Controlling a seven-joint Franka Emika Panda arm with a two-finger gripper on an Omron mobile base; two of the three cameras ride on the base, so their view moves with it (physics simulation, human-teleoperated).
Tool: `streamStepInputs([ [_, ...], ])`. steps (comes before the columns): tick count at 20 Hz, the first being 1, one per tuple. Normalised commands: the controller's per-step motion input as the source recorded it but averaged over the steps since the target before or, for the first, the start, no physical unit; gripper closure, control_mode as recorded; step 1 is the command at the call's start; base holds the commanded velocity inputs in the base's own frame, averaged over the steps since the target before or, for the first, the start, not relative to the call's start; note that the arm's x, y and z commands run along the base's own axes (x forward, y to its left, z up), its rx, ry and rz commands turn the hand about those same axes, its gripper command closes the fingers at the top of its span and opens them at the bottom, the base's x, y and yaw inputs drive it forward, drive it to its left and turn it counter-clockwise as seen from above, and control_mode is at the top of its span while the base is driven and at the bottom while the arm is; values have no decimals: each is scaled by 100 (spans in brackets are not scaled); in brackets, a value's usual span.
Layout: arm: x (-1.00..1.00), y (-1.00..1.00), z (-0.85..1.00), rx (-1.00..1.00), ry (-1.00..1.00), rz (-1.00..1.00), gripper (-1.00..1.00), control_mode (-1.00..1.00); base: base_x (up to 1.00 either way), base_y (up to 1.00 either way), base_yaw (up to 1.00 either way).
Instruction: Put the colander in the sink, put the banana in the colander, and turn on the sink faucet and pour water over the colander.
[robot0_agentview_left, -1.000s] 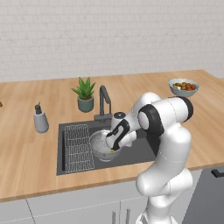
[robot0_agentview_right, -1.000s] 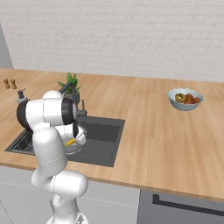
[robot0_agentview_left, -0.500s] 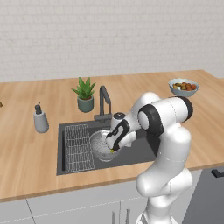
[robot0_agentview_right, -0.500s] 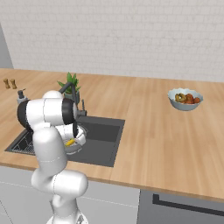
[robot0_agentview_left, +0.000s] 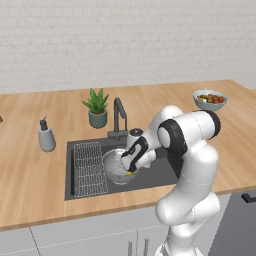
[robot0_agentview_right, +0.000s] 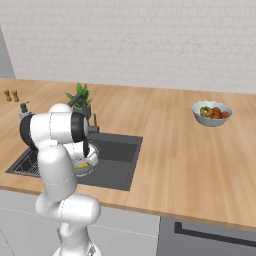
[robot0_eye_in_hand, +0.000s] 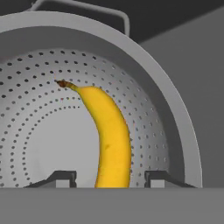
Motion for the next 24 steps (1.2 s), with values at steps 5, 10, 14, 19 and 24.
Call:
streamStepInputs([
  [5, 0, 0, 0, 0, 0, 0, -100, -100, 0, 0, 0],
  [10, 0, 0, 0, 0, 0, 0, -100, -100, 0, 0, 0],
  [14, 0, 0, 27, 0, 0, 0, -100, -100, 0, 0, 0],
  [19, 0, 0, 74, 0, -6, 0, -100, -100, 0, 0, 0],
  [24, 0, -8, 71, 0, -15, 0, -100, -100, 0, 0, 0],
])
